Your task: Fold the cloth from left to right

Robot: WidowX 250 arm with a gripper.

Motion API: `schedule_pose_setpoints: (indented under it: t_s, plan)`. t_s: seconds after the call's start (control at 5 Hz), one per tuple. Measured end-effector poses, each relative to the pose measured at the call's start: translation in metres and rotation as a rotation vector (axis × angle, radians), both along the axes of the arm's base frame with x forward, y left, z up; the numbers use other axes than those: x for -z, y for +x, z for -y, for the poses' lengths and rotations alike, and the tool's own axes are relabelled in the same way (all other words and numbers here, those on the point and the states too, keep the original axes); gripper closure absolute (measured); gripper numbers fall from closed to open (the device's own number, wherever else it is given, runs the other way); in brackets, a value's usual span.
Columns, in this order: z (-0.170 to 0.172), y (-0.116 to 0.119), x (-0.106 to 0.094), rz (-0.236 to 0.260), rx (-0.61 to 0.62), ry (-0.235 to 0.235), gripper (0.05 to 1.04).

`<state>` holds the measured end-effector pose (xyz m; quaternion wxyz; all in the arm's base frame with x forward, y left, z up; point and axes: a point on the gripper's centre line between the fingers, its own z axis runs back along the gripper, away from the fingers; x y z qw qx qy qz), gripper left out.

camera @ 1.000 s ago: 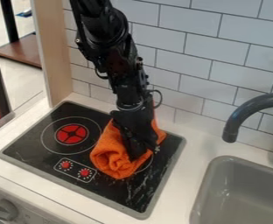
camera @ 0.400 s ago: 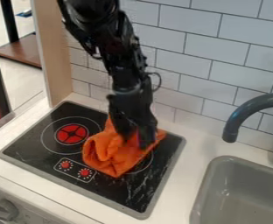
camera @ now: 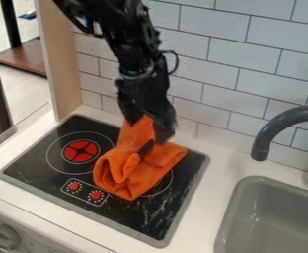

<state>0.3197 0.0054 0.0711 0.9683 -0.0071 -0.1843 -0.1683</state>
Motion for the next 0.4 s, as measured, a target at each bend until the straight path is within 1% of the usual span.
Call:
schedule_pose_setpoints:
  t_s: [0.2, 0.4]
  plan:
    - [-0.0086, -0.0014, -0.0184, 0.040, -0.016, -0.009, 0.085]
    - [-0.0085, -0.0021, -0.0179, 0.038, -0.011, -0.008, 0.085]
